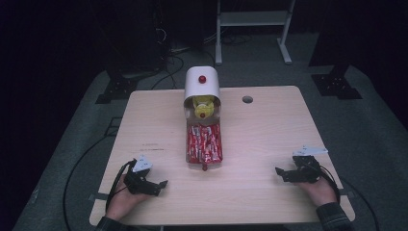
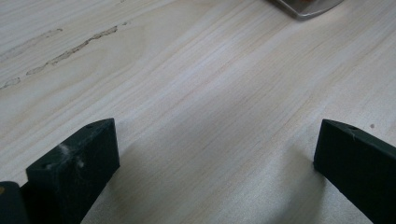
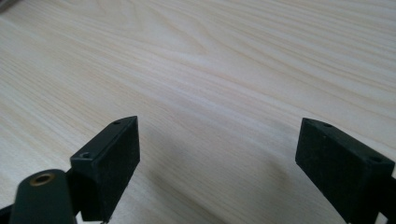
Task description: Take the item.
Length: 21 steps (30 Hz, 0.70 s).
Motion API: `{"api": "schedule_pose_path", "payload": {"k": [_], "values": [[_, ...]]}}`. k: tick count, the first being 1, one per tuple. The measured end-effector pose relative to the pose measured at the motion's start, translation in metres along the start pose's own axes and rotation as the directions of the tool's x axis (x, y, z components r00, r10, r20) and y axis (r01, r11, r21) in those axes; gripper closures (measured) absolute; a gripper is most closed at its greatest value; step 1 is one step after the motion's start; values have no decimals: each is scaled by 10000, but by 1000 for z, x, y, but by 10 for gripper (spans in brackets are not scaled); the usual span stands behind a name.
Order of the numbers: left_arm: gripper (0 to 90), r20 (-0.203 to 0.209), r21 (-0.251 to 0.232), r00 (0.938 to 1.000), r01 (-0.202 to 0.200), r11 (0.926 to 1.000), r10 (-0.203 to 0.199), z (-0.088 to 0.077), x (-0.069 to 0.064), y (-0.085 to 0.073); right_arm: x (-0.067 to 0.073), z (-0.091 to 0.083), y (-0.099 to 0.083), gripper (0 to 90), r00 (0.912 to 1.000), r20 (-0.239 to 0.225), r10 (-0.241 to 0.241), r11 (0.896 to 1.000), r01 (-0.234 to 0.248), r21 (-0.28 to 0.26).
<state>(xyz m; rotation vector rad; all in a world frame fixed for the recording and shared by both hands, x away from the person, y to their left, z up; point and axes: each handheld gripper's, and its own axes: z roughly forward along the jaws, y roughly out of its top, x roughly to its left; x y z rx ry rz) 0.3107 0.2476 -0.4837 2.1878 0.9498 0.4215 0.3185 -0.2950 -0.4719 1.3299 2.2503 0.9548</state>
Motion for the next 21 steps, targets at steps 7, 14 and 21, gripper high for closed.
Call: {"api": "schedule_pose_path", "payload": {"k": [7,14,21], "values": [[0,-2,-10,10000,1,10000,-1,0,0,0,4,0,4,135,9998,-136,-176,9998,175,-98],[0,-2,0,10000,-4,10000,4,0,0,0,7,-1,10,128,9995,-262,-180,9997,176,-190],[0,-2,-1,10000,-6,10000,6,0,0,0,10,-1,13,125,9991,-346,-234,9996,228,-174]]}}
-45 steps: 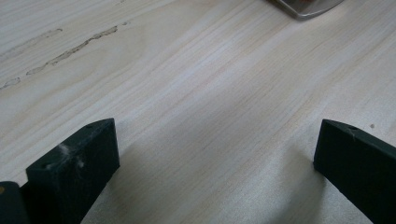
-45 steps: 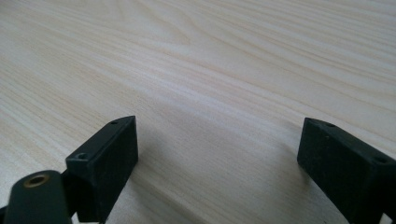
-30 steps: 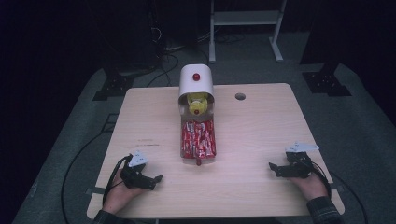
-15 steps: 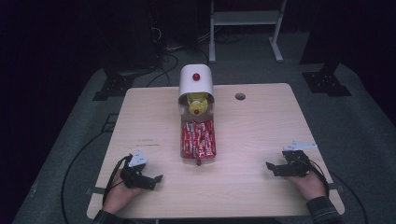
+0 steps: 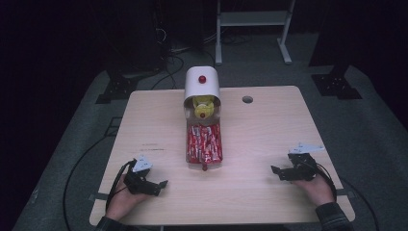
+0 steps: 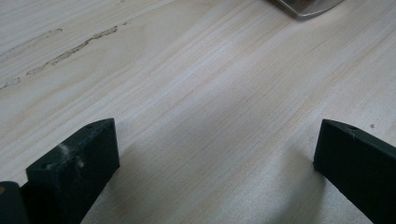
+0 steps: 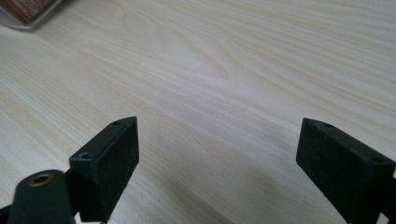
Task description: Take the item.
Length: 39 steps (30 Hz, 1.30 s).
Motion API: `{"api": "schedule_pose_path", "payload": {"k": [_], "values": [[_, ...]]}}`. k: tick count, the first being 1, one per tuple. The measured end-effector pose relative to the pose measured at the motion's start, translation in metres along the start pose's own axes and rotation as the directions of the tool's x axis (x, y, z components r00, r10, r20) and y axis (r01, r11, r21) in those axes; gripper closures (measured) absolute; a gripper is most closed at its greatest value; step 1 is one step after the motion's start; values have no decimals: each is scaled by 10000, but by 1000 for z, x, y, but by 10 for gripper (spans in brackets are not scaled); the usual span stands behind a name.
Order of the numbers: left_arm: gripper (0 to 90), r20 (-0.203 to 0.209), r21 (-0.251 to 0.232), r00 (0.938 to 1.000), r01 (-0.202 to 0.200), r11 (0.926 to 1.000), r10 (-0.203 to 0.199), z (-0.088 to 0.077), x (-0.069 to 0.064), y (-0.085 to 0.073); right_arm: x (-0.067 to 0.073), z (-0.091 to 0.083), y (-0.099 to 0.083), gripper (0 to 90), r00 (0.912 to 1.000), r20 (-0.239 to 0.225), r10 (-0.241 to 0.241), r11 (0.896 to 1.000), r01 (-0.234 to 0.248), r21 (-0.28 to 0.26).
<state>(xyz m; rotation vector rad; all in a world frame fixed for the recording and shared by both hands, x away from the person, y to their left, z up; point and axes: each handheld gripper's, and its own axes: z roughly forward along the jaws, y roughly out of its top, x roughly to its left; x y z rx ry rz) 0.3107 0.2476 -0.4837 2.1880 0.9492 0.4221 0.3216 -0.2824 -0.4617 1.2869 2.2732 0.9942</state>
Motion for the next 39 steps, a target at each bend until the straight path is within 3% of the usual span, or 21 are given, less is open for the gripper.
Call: {"api": "schedule_pose_path", "payload": {"k": [23,39], "values": [[0,2,21,10000,-3,10000,3,0,0,0,5,-4,20,125,9997,-223,-90,9996,84,-251],[0,1,24,10000,-6,10000,6,0,0,0,12,-3,36,119,9978,-663,-90,9987,56,-512]]}}
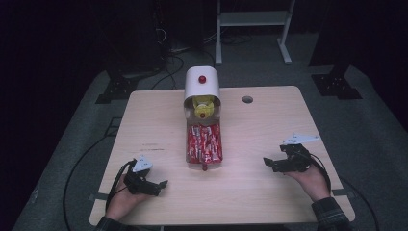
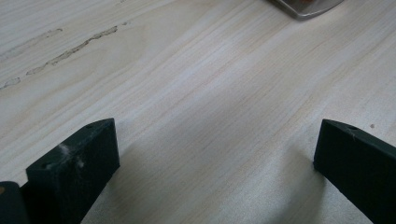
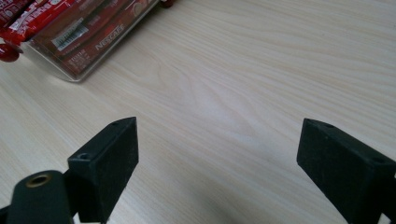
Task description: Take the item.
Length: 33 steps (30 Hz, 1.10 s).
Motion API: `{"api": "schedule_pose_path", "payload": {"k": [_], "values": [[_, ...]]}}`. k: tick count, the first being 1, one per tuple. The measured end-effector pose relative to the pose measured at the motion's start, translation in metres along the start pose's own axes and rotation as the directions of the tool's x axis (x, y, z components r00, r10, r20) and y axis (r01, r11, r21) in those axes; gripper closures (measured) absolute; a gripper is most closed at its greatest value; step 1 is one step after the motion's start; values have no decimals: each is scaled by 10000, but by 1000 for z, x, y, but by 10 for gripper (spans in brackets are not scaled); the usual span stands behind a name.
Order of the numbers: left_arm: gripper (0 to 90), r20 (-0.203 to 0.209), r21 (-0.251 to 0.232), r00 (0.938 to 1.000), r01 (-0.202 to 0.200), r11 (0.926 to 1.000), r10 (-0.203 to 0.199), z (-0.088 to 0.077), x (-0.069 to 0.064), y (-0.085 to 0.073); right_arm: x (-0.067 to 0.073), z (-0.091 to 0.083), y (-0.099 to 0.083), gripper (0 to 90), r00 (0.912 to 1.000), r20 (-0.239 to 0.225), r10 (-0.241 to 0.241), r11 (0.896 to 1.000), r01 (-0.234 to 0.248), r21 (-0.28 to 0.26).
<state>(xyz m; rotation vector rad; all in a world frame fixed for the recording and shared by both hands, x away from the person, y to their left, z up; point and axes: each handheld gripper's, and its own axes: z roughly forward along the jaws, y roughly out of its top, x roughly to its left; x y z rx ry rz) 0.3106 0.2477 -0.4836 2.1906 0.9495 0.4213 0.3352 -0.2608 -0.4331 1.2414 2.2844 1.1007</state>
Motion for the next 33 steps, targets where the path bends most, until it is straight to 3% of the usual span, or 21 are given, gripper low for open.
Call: {"api": "schedule_pose_path", "payload": {"k": [33], "values": [[0,0,-5,10000,-5,10000,5,0,0,0,20,19,38,116,9980,-473,-425,9991,422,-78]]}}
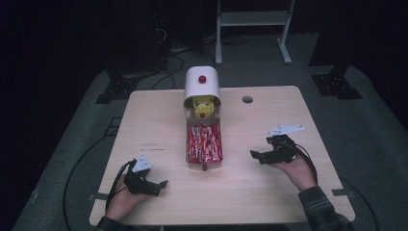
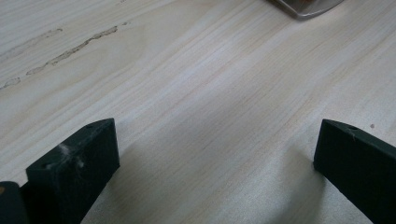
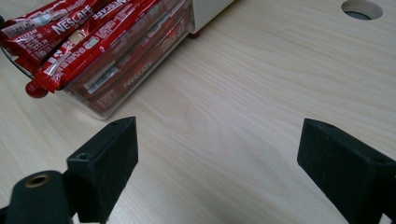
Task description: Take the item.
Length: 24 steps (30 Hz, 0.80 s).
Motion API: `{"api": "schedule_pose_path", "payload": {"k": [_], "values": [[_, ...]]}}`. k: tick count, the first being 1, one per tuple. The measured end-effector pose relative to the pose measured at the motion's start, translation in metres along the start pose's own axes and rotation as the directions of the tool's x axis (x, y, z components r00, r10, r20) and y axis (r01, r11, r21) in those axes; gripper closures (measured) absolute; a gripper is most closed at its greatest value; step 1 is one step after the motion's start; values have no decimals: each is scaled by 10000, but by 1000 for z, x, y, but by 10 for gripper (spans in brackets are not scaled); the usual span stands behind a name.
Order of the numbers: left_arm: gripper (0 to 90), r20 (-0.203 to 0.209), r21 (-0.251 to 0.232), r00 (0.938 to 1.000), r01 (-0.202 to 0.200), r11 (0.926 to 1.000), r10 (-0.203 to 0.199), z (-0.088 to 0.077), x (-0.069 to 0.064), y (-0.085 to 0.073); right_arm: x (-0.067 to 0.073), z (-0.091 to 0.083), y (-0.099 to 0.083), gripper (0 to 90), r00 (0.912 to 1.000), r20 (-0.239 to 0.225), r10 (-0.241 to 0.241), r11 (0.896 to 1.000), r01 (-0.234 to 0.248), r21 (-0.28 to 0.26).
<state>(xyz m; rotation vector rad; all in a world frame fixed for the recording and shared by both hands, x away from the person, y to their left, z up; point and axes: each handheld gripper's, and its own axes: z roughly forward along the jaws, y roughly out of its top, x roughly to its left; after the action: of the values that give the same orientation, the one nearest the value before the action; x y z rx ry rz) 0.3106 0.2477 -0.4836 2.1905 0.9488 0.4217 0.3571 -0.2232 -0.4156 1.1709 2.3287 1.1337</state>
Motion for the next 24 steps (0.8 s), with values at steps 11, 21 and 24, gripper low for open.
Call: {"api": "schedule_pose_path", "payload": {"k": [11,21,24], "values": [[0,3,9,10000,-1,10000,1,0,0,0,1,4,6,117,9999,-132,-19,10000,19,23],[0,-1,-2,10000,1,10000,-1,0,0,0,8,9,19,118,9993,-360,-135,9998,131,-140],[0,4,-14,10000,19,10000,-19,0,0,0,11,13,21,118,9990,-394,-205,9998,204,-24]]}}
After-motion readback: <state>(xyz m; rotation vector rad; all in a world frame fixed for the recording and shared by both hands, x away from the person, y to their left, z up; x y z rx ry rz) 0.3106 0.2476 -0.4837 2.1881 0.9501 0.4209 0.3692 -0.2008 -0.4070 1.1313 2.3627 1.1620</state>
